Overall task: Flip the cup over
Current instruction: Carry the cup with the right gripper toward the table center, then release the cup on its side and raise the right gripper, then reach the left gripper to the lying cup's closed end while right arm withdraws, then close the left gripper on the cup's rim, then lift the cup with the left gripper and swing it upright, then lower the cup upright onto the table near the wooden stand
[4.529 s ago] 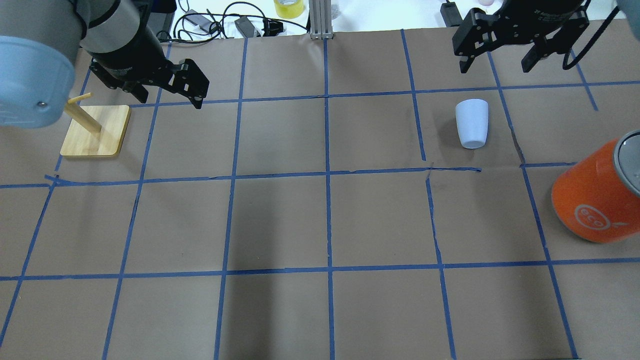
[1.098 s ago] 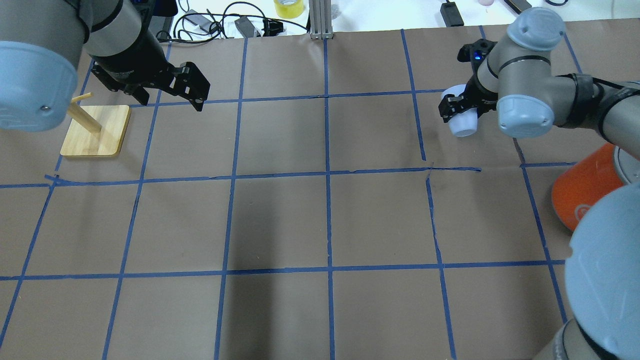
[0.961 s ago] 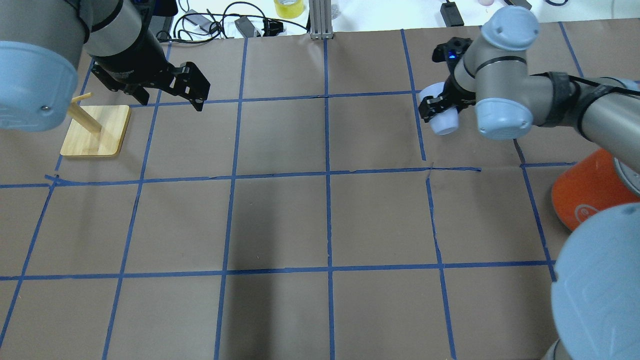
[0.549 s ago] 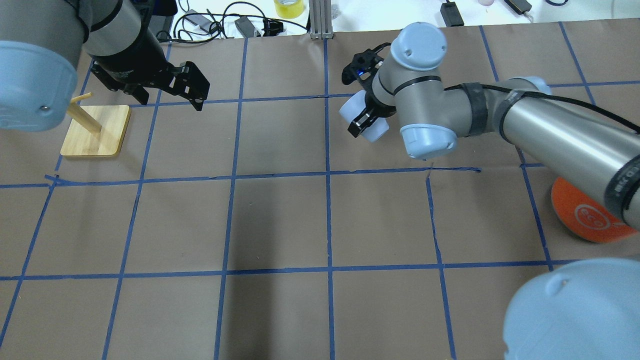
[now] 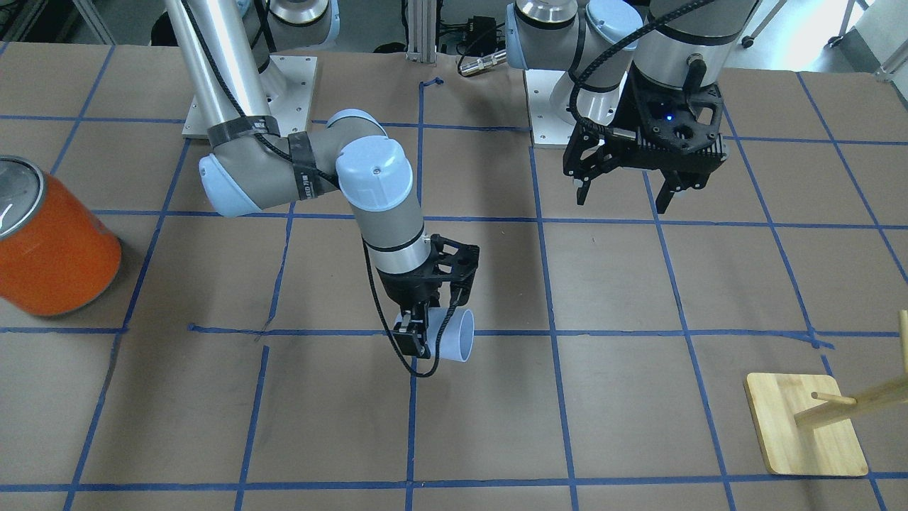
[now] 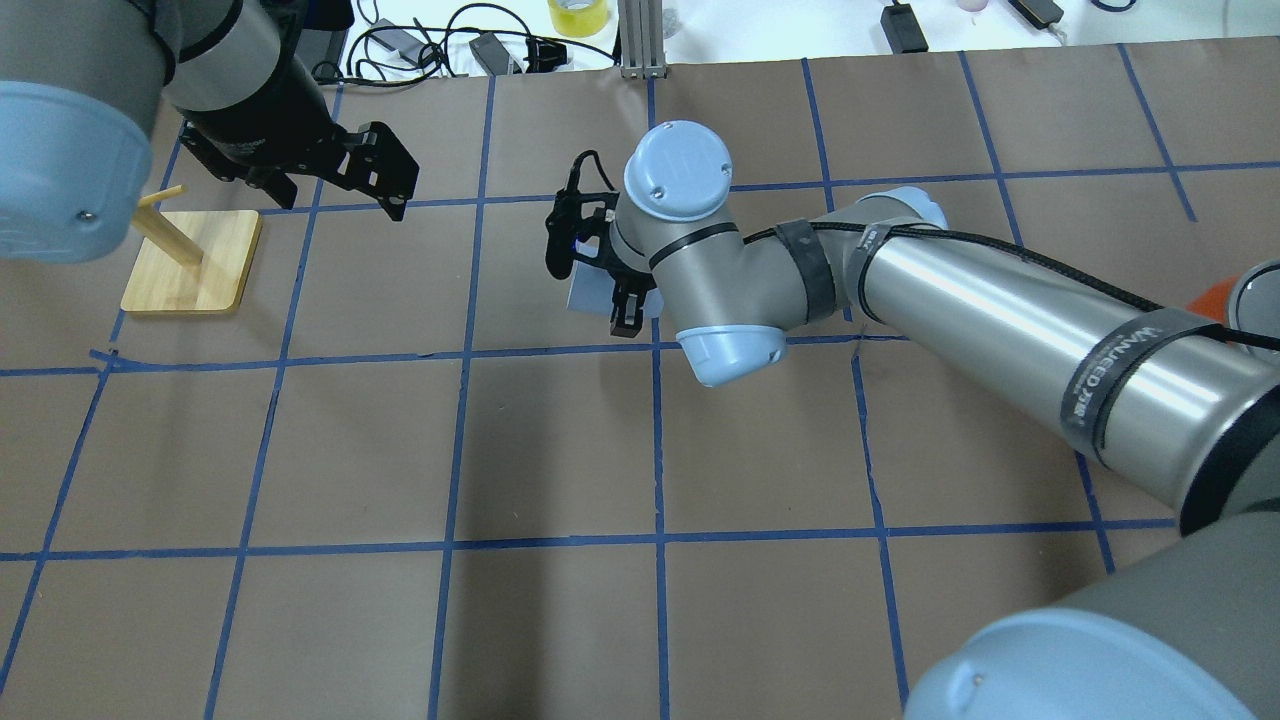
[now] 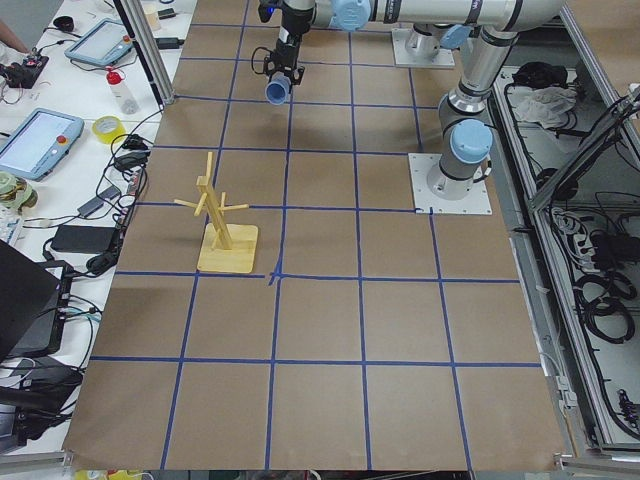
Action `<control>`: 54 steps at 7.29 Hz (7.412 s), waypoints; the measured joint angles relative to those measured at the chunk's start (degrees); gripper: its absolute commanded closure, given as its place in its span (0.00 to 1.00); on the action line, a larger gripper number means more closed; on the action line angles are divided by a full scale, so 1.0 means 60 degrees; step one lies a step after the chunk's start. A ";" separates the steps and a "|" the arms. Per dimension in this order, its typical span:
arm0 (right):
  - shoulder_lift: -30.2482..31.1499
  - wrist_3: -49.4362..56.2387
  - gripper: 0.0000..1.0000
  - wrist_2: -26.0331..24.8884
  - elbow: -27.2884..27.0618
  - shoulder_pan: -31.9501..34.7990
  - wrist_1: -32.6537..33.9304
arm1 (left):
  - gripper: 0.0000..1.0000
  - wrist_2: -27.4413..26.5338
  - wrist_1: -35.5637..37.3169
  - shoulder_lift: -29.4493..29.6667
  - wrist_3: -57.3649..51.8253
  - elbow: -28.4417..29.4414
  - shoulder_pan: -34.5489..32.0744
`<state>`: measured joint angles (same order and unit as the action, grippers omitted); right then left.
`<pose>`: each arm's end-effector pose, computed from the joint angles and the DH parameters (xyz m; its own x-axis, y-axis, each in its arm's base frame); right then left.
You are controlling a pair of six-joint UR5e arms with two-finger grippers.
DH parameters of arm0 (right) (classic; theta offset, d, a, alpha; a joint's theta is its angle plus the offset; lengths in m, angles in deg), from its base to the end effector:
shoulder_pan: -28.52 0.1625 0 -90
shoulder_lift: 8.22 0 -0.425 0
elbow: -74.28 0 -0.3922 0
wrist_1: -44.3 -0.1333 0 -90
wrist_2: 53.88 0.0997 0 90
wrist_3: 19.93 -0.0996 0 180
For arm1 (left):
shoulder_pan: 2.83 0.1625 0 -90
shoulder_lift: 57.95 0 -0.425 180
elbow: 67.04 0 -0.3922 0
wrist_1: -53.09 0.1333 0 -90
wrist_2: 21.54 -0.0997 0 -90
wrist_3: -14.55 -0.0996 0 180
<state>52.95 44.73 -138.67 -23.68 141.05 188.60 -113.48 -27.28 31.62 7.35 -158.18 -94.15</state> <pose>0.3782 -0.5403 0.2353 -0.0590 -0.9702 0.2349 -0.9783 0.0093 -0.2070 -0.1415 -0.4998 0.4997 -0.9886 0.1414 -0.0526 0.1478 0.9776 -0.1496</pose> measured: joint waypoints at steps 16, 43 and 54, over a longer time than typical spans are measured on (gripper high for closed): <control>0.5047 -0.3632 0.00 -0.1137 0.0003 -0.1233 -0.4683 | 0.00 0.3997 0.1759 0.1094 -0.0112 -0.1757 0.1560; 0.5861 -1.0837 0.00 -0.1279 0.1209 -0.3491 -0.8362 | 1.00 0.1593 0.5197 0.3735 0.0660 -0.0392 0.0940; 0.5857 -1.0842 0.00 -0.1147 0.1209 -0.3491 -0.8363 | 0.00 -0.0144 0.4897 0.4571 -0.1881 -0.0193 0.1218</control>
<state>88.09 -20.33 -145.55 -16.42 120.10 138.43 -114.35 2.10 59.05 -3.94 -159.34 -86.85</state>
